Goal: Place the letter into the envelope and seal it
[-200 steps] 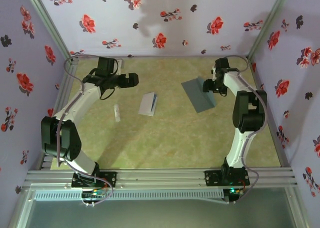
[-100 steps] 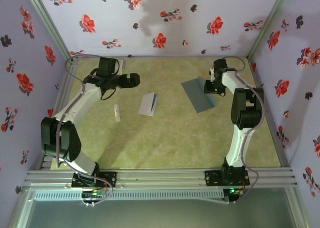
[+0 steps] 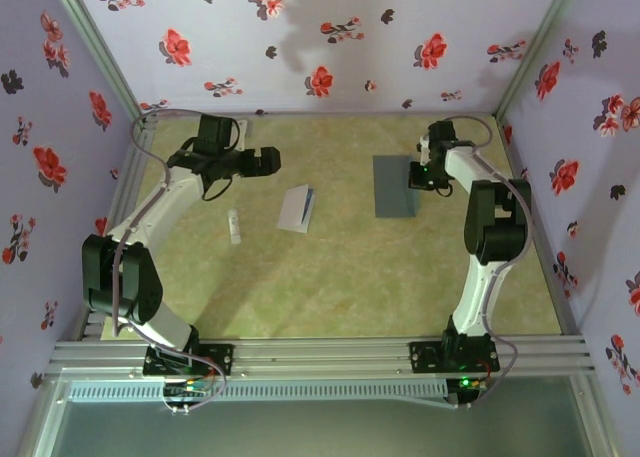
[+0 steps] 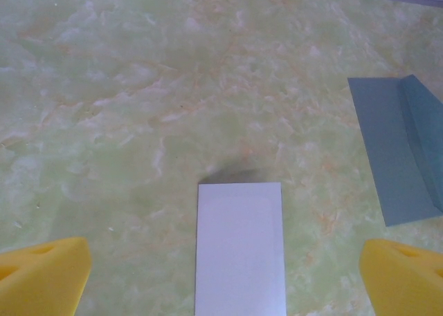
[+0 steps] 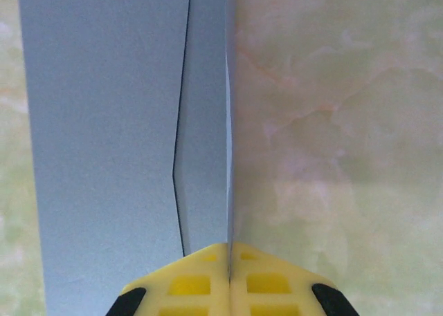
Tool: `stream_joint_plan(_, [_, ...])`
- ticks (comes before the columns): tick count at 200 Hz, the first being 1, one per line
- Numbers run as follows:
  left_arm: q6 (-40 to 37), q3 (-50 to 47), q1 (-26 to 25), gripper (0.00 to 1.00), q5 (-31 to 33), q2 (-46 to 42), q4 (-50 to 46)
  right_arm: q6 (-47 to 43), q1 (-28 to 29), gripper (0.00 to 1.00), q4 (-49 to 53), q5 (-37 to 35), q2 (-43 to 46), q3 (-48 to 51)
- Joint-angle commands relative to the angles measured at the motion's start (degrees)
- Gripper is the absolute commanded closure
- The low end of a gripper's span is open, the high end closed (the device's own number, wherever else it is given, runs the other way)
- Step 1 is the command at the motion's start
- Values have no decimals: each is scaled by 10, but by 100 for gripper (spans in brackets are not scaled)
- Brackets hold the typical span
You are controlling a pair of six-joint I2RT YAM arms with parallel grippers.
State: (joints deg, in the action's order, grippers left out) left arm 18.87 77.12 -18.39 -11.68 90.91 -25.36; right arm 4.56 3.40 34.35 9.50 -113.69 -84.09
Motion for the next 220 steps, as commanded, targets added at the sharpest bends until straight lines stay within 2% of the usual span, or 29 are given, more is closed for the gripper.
stream_joint_plan(1, [-3,5,-4,0,-13,3,-1,18,16,100,-10,9,57,23])
stream_joint_plan(27, [3,6,-6,0,-21,8,1,37,53,100,-4,-18,89,48])
stream_joint_plan(111, [2,6,-8,0,-24,21,0,217,132,100,-73,-28,133,166])
stream_joint_plan(189, [1,9,-9,0,-24,25,-3,289,203,100,-106,-27,135,192])
stream_joint_plan(220, [0,9,-9,0,-22,23,-3,292,224,100,-110,-42,130,193])
